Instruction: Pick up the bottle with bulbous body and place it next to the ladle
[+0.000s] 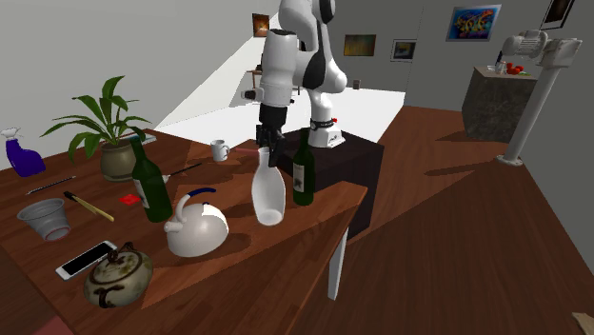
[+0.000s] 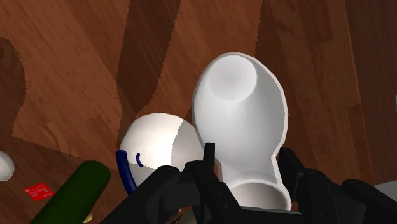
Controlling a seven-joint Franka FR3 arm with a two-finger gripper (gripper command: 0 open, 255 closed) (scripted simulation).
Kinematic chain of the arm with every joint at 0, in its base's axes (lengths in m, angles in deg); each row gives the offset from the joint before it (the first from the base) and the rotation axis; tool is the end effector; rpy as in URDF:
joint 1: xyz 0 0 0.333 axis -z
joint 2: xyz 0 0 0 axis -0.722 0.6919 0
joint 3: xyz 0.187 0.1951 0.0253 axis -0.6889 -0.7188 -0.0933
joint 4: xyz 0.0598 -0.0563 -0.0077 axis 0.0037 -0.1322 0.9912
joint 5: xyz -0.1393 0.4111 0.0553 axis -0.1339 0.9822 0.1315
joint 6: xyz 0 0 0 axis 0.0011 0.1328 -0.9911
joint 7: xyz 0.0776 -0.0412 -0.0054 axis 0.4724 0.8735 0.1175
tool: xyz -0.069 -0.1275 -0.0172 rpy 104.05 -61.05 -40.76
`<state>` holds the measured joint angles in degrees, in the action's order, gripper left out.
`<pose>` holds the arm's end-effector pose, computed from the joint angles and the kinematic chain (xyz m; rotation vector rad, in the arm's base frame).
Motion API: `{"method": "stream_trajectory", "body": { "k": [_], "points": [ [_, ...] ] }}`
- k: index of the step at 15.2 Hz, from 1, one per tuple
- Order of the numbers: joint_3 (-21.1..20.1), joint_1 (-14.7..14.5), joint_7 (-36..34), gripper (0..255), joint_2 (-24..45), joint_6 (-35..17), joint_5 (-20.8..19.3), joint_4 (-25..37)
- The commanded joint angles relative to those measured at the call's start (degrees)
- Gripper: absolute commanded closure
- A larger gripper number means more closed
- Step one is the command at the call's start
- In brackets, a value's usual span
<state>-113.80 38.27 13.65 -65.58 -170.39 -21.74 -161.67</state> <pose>0.5339 0.3832 0.2423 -3.1212 0.0573 -0.3059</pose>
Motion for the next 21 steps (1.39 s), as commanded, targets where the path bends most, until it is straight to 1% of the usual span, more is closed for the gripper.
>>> {"method": "stream_trajectory", "body": {
  "k": [1, 11, 21],
  "points": [
    [-0.31, 0.18, 0.58, 255, -0.64, 1.16, 0.70, 0.66],
    [-1.69, 1.11, 3.48, 255, -4.30, 7.30, 4.27, 3.88],
    [-2.48, 1.54, 5.77, 255, -6.89, 13.92, 6.86, 8.50]
  ]
}}
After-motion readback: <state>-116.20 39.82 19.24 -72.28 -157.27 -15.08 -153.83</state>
